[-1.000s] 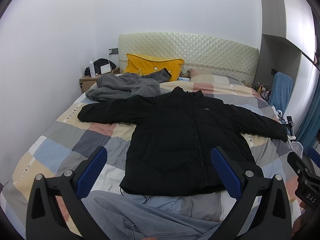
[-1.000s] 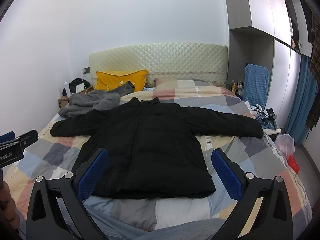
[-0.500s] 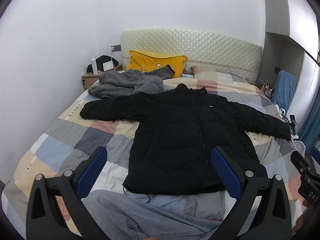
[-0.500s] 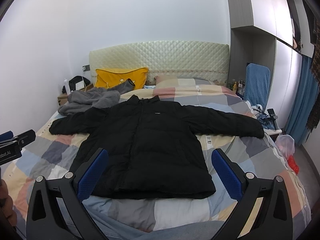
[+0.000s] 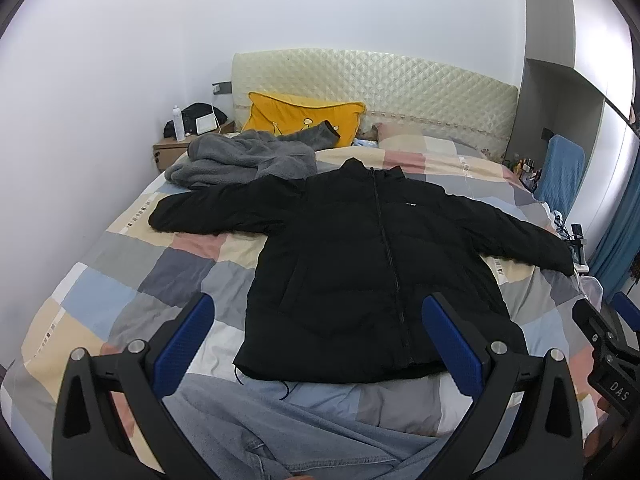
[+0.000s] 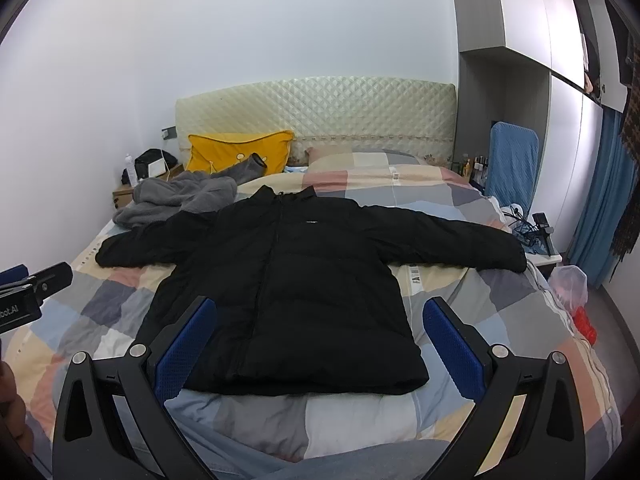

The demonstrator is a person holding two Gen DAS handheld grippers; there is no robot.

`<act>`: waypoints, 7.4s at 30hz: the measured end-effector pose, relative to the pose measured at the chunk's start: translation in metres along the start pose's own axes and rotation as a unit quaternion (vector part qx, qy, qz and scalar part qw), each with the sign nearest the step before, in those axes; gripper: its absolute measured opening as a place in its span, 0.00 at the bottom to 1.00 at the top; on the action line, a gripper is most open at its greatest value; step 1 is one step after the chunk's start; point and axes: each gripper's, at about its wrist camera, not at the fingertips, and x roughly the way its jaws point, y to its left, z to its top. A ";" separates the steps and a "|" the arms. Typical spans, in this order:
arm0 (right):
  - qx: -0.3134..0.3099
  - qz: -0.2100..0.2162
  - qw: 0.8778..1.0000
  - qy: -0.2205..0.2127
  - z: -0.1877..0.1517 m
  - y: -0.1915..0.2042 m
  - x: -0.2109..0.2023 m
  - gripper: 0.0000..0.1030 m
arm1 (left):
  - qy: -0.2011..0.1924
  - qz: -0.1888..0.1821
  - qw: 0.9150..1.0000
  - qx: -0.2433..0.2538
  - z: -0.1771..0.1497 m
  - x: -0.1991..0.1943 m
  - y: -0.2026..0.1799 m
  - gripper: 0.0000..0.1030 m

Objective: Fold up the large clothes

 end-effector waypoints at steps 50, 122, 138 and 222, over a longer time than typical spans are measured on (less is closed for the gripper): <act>0.014 -0.013 1.000 -0.016 0.035 -0.020 0.007 1.00 | -0.013 -0.093 0.995 0.031 0.043 0.014 -0.038 1.00; 0.445 -0.126 0.881 -0.096 0.002 -0.498 0.355 0.06 | 0.115 -0.062 0.990 0.044 -0.050 0.322 -0.116 1.00; 0.305 -0.135 0.929 -0.159 0.153 -0.421 0.255 0.04 | 0.072 -0.023 0.996 0.039 -0.003 0.287 -0.050 1.00; -0.259 0.172 0.947 0.073 0.052 0.252 0.401 0.68 | 0.090 0.043 0.989 -0.107 0.008 0.337 0.169 1.00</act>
